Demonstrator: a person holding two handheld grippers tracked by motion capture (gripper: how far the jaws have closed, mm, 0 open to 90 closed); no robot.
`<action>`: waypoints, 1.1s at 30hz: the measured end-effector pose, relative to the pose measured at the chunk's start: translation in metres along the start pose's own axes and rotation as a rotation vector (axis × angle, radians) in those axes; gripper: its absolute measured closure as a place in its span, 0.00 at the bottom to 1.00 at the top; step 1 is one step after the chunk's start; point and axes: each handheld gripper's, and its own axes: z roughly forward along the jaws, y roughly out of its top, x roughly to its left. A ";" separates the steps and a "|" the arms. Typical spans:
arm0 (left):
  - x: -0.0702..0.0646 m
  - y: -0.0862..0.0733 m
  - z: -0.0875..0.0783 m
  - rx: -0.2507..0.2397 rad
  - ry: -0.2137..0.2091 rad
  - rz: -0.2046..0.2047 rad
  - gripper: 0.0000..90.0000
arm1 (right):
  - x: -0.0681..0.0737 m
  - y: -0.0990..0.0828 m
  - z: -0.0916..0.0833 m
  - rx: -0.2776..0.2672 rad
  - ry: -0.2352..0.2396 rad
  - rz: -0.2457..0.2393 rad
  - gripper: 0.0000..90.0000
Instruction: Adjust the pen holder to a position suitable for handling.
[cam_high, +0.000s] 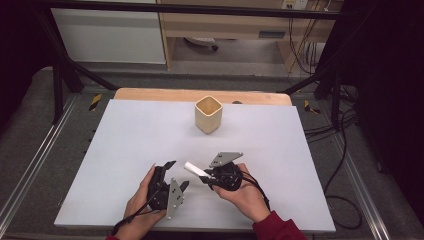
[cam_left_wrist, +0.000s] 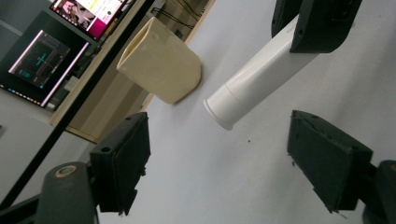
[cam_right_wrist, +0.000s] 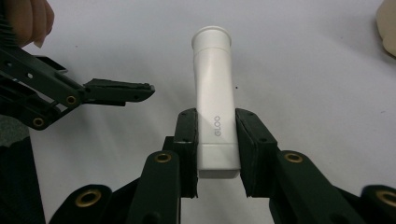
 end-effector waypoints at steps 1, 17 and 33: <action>-0.001 0.000 0.000 -0.001 0.003 0.011 0.26 | 0.001 0.000 0.000 0.002 0.001 -0.004 0.79; -0.012 0.003 0.001 0.025 0.061 0.222 0.36 | 0.009 0.006 0.001 0.017 0.034 -0.014 0.79; -0.017 0.002 0.002 0.038 0.050 0.317 0.47 | 0.018 0.009 0.002 0.035 0.045 -0.038 0.79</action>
